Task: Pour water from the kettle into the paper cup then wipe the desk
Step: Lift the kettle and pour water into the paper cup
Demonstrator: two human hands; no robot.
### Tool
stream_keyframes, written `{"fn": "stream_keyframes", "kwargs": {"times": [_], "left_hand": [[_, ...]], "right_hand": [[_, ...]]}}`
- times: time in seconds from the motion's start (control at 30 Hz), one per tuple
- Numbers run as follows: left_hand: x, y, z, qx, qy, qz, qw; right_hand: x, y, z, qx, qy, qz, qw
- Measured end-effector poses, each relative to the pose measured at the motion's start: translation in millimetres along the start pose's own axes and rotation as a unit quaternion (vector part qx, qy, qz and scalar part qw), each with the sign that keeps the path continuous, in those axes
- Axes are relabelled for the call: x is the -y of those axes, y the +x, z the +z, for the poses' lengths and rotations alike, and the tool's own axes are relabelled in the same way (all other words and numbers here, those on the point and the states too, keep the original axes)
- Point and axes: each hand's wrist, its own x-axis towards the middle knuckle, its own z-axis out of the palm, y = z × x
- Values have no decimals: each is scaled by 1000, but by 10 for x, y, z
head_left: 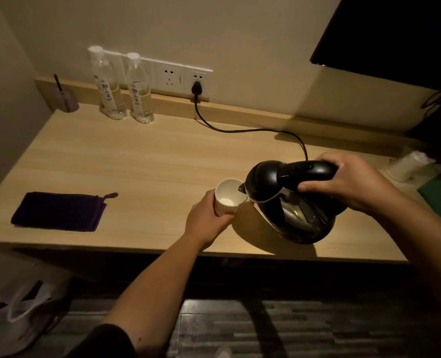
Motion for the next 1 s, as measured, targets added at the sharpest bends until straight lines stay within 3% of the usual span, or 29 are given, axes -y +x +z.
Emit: {"fn": "stream_keyframes", "kwargs": {"times": [1.0], "left_hand": [[52,9,32,-13,9,22,1000]], "right_hand": [[448,314,-56,71,-180,-83,978]]}}
